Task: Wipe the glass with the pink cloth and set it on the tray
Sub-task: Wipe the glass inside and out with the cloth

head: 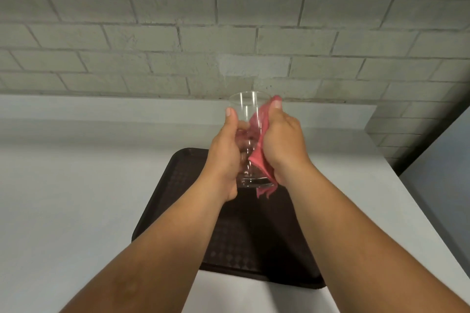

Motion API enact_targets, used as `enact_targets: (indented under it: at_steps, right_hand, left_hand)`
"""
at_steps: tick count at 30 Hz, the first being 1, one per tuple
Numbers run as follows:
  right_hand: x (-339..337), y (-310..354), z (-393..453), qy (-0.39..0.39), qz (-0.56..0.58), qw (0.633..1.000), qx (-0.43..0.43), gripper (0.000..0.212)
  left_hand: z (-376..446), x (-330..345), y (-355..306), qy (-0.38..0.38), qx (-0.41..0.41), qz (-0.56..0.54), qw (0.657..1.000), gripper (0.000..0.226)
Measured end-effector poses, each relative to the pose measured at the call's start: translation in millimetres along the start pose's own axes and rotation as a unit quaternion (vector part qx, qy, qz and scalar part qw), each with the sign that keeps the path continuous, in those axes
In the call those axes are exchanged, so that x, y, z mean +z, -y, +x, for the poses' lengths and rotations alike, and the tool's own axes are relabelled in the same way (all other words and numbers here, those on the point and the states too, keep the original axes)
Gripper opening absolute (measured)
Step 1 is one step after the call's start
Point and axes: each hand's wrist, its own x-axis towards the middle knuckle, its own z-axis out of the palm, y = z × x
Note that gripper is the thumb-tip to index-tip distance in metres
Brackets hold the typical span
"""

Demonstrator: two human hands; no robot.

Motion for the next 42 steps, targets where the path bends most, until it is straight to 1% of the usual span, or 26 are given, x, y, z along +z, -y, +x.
enact_targets:
  at_steps: [2, 3, 4, 6, 8, 11, 13, 15, 18, 21, 23, 25, 27, 29, 31, 33, 34, 35, 37, 40, 42]
  right_hand:
    - [-3, -4, -7, 0.030, 0.069, 0.995, 0.070, 0.062]
    - [-1, -10, -12, 0.035, 0.072, 0.994, 0.080, 0.060]
    - [1, -16, -17, 0.034, 0.049, 0.996, 0.072, 0.059]
    - [7, -26, -29, 0.025, -0.020, 0.999, 0.018, 0.055]
    - [11, -31, -39, 0.021, -0.061, 0.997, -0.033, 0.053]
    - [13, -34, -43, 0.023, -0.083, 0.994, -0.066, 0.052]
    - [13, -34, -43, 0.022, -0.104, 0.991, -0.080, 0.053]
    - [13, -34, -42, 0.016, -0.125, 0.988, -0.088, 0.053]
    - [13, -34, -42, 0.016, -0.145, 0.984, -0.099, 0.053]
    - [15, -34, -50, 0.040, -0.168, 0.979, -0.110, 0.063]
    - [18, -31, -55, 0.042, -0.195, 0.973, -0.118, 0.070]
    - [20, -24, -53, 0.019, -0.214, 0.968, -0.128, 0.075]
    - [19, -13, -43, -0.014, -0.220, 0.966, -0.133, 0.074]
    - [14, -1, -28, -0.036, -0.205, 0.970, -0.124, 0.064]
    - [6, 7, -13, -0.026, -0.135, 0.987, -0.078, 0.058]
    - [-1, 10, -7, 0.007, -0.028, 1.000, 0.005, 0.065]
    - [-3, 8, -8, 0.022, 0.005, 0.999, 0.035, 0.068]
    - [-4, 6, -11, 0.033, 0.016, 0.998, 0.046, 0.068]
    - [-1, -2, -20, 0.033, -0.008, 0.999, 0.022, 0.063]
    - [10, -14, -45, 0.021, -0.111, 0.991, -0.069, 0.054]
    - [19, -18, -57, 0.025, -0.186, 0.976, -0.108, 0.062]
  left_hand:
    - [1, -2, -2, 0.008, -0.020, -0.034, 0.999, 0.071]
    - [3, -4, -2, 0.007, -0.032, -0.040, 0.999, 0.072]
    - [4, -6, -2, 0.004, -0.041, -0.037, 0.998, 0.073]
    - [6, -8, -3, -0.010, -0.054, -0.026, 0.998, 0.072]
    - [6, -9, -3, -0.033, -0.057, -0.013, 0.998, 0.071]
    - [8, -8, -3, -0.099, -0.015, 0.064, 0.993, 0.065]
    - [11, -8, -3, -0.120, 0.015, 0.087, 0.989, 0.061]
    - [8, -7, -2, -0.106, 0.017, 0.088, 0.990, 0.062]
    - [6, -4, 2, -0.066, -0.001, 0.088, 0.994, 0.066]
    - [4, -1, 0, -0.050, -0.028, 0.035, 0.998, 0.077]
    - [3, -1, -1, -0.048, -0.039, 0.020, 0.998, 0.084]
    - [2, -2, 1, -0.040, -0.037, 0.009, 0.998, 0.081]
    - [0, -2, 5, -0.007, -0.034, -0.005, 0.999, 0.074]
    - [-1, -2, 11, 0.013, -0.032, -0.010, 0.999, 0.066]
    - [-1, -3, 12, 0.021, -0.031, -0.020, 0.999, 0.066]
    - [-1, -4, 7, 0.017, -0.028, -0.043, 0.999, 0.070]
    - [0, -5, 4, 0.017, -0.024, -0.052, 0.998, 0.071]
    - [2, -6, 1, 0.018, -0.021, -0.050, 0.998, 0.072]
    - [4, -4, -3, -0.007, -0.023, -0.040, 0.999, 0.070]
    - [8, -1, -10, -0.051, -0.027, -0.010, 0.998, 0.067]
    - [10, -2, -10, -0.067, -0.007, 0.032, 0.997, 0.075]
